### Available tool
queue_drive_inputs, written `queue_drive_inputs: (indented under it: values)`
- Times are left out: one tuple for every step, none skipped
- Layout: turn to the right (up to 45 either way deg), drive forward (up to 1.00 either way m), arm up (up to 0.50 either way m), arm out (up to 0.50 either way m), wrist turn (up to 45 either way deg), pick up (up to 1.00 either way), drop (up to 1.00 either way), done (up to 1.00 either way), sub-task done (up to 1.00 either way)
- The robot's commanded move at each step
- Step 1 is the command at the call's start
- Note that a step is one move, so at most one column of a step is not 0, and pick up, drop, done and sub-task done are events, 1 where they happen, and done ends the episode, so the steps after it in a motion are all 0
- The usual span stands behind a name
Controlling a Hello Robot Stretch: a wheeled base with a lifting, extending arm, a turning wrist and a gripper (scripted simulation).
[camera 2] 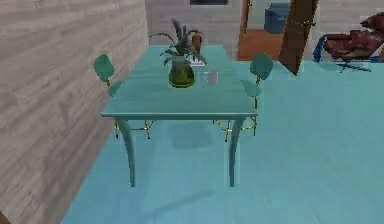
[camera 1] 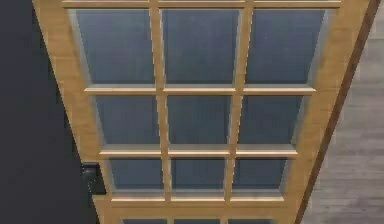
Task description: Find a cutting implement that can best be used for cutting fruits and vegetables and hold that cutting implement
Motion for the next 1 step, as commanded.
queue_drive_inputs:
  values:
    - [-45.0, 0.00, 0.00, 0.00, 0.0, 0.00, 0.00, 0.00, 0.00]
